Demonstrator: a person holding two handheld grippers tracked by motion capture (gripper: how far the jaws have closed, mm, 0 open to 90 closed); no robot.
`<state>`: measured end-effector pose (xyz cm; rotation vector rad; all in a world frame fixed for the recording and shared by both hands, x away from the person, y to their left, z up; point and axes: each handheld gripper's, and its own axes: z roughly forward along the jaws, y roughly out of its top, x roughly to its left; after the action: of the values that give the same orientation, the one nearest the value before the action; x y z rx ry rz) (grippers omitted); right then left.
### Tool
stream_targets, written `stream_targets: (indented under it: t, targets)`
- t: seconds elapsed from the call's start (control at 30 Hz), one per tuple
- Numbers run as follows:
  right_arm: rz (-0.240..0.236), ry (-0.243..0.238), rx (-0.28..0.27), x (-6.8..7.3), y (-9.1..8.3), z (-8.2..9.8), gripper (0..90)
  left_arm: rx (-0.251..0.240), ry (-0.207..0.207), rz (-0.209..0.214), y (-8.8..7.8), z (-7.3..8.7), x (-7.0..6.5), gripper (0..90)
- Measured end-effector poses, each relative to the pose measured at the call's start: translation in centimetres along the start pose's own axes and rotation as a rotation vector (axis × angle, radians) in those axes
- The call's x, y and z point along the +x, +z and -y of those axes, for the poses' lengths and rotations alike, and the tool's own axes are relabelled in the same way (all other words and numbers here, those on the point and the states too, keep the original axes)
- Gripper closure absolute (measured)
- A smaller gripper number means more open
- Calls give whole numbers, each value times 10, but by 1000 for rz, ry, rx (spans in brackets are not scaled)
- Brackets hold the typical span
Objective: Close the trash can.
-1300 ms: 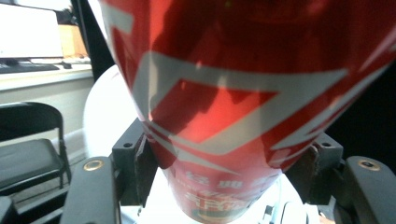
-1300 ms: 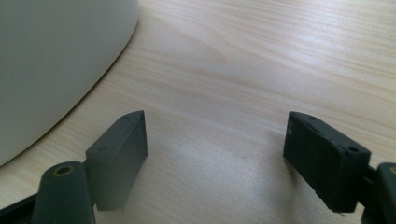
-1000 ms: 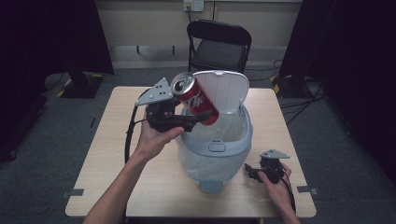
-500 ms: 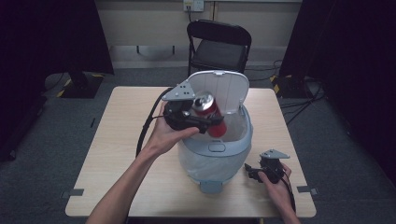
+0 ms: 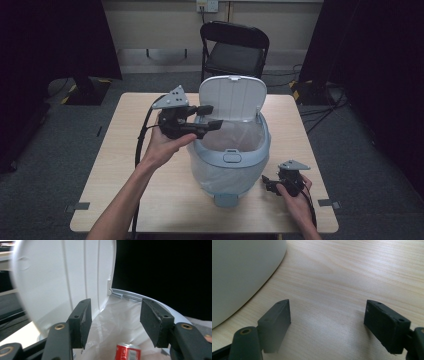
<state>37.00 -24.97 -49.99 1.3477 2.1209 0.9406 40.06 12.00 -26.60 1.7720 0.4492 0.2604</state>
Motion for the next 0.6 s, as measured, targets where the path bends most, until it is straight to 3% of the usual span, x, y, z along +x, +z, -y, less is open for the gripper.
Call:
stream_targets:
  t: [0.23, 0.33, 0.47, 0.53, 0.6]
  targets:
    - [0, 0, 0, 0, 0, 0, 204, -5, -33, -51, -15, 10, 17, 498]
    - [0, 0, 0, 0, 0, 0, 204, 0, -29, -77, -20, 12, 23, 506]
    - [0, 0, 0, 0, 0, 0, 204, -6, -39, -127, -29, 14, 40, 440]
    - [0, 0, 0, 0, 0, 0, 204, -11, -50, -133, -30, 14, 44, 430]
    - [0, 0, 0, 0, 0, 0, 204, -30, -78, -162, -34, 13, 54, 420]
